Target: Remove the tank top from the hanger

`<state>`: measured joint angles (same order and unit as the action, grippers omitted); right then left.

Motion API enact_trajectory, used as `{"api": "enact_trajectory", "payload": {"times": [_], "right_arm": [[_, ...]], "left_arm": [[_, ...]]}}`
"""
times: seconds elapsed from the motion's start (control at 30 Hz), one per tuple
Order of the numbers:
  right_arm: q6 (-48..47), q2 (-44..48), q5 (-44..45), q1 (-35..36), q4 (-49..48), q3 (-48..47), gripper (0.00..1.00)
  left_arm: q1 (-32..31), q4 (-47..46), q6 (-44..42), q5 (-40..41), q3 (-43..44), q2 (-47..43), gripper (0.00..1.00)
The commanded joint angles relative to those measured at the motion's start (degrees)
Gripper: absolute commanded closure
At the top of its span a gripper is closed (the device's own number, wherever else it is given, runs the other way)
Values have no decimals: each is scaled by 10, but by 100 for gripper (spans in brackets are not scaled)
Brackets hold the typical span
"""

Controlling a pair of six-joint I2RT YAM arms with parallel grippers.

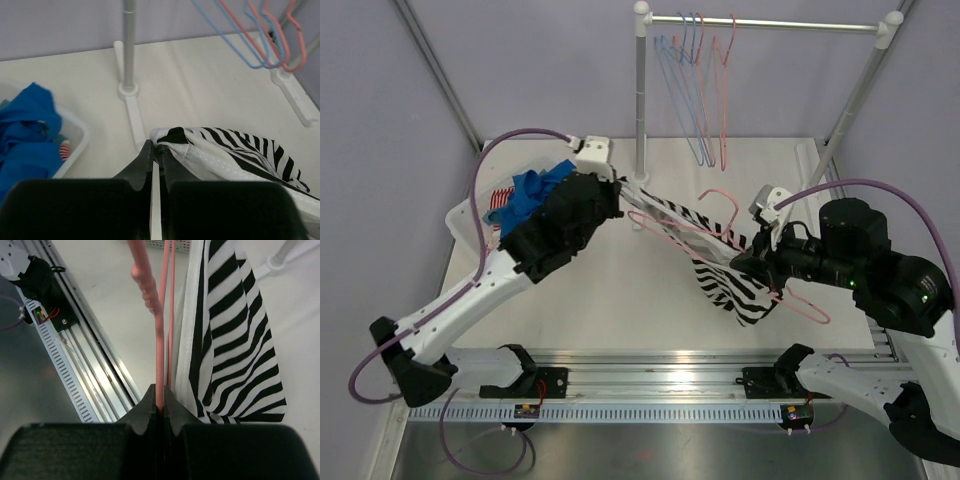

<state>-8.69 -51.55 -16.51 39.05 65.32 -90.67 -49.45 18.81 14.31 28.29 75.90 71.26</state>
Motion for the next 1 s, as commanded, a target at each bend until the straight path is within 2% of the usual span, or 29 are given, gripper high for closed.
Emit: {"api": "enact_trajectory", "payload": {"times": [0.0, 0.17, 0.3, 0.33, 0.4, 0.43, 0.47, 0.5, 0.53, 0.63, 0.7, 0.77, 0.87, 0.9, 0.93, 0.97], "right_arm": [[-53, 37, -26, 26, -3, 15, 100], [-34, 39, 5, 26, -77, 43, 100], [-9, 58, 20, 26, -207, 106, 100], [-3, 75, 25, 26, -288, 125, 100], [26, 94, 32, 26, -383, 193, 100], [41, 107, 32, 26, -496, 218, 100], [73, 109, 25, 26, -558, 268, 100], [83, 109, 18, 25, -677, 290, 100], [106, 97, 6, 26, -724, 317, 100], [142, 55, 9, 26, -861, 336, 100], [161, 37, 28, 26, -917, 338, 100], [155, 29, 74, 26, -906, 320, 100], [148, 36, 197, 26, -676, 207, 100], [154, 35, 233, 25, -543, 178, 100], [159, 28, 311, 25, -480, 121, 100], [171, 22, 344, 26, -419, 93, 100]], "left_arm": [[59, 6, 51, 69, -33, -75, 100], [74, 18, 51, 32, -71, -118, 100], [74, 15, 70, -14, -109, -165, 100], [74, 14, 71, -33, -116, -174, 100], [74, 4, 71, -74, -148, -192, 100], [74, -27, 67, -145, -163, -211, 100], [73, -46, 66, -182, -182, -221, 100], [69, -67, 70, -216, -220, -229, 100], [65, -107, 71, -265, -239, -241, 100], [20, -170, 63, -307, -299, -236, 100], [-25, -185, 47, -300, -319, -224, 100], [-49, -175, 55, -268, -319, -197, 100], [-50, -105, 84, -182, -301, -172, 100], [-50, -68, 90, -161, -295, -170, 99], [-50, -52, 92, -129, -283, -169, 96], [-50, -38, 94, -117, -277, -169, 88]]}}
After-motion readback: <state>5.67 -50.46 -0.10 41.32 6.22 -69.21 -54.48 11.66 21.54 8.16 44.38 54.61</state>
